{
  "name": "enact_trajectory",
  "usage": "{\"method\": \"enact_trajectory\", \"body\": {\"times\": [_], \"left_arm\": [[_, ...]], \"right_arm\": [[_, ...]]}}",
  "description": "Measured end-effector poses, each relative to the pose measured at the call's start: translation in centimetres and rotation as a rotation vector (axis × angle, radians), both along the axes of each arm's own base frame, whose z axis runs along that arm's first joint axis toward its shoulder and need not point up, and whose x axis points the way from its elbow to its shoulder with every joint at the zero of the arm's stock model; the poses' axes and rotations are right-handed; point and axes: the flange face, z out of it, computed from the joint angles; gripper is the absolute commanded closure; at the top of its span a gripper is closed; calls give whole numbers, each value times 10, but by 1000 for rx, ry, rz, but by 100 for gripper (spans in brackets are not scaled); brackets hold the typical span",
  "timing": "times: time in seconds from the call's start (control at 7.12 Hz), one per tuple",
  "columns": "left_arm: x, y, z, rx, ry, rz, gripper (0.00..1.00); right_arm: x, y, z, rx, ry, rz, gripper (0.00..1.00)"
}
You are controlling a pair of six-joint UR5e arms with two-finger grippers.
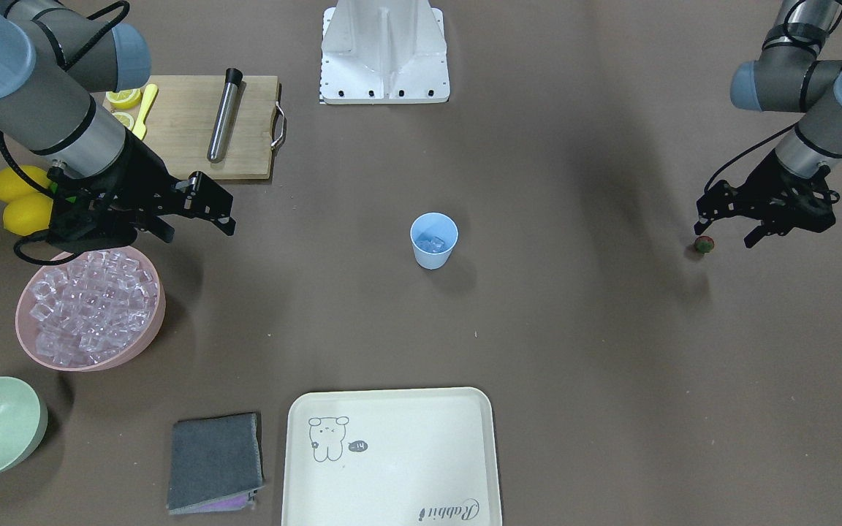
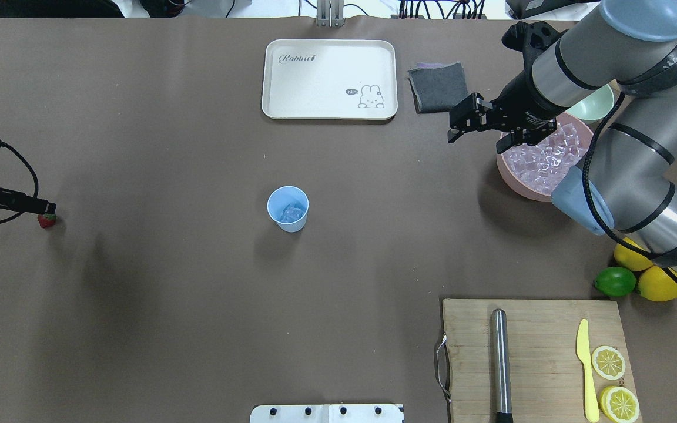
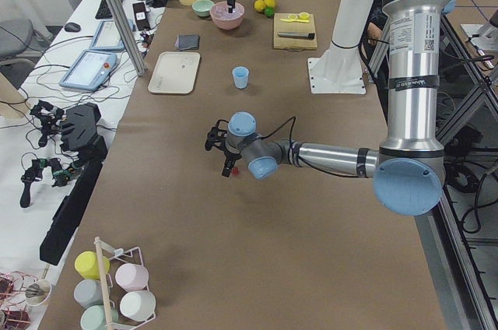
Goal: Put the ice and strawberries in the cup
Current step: 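Lower the left gripper onto the red strawberry and grasp it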
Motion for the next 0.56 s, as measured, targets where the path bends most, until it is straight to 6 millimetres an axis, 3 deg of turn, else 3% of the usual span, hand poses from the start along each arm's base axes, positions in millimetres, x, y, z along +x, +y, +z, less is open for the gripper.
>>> {"method": "enact_trajectory", "body": {"times": [0.28, 0.42, 0.56], "left_arm": [[12, 3, 20, 11, -10, 12, 3], [13, 3, 25, 14, -11, 15, 18], [14, 3, 26, 15, -11, 15, 49]], "right_arm": [[0, 0, 0, -4, -1, 2, 1], [0, 1, -1, -5, -1, 3, 1], [0, 1, -1, -5, -1, 3, 1]]}}
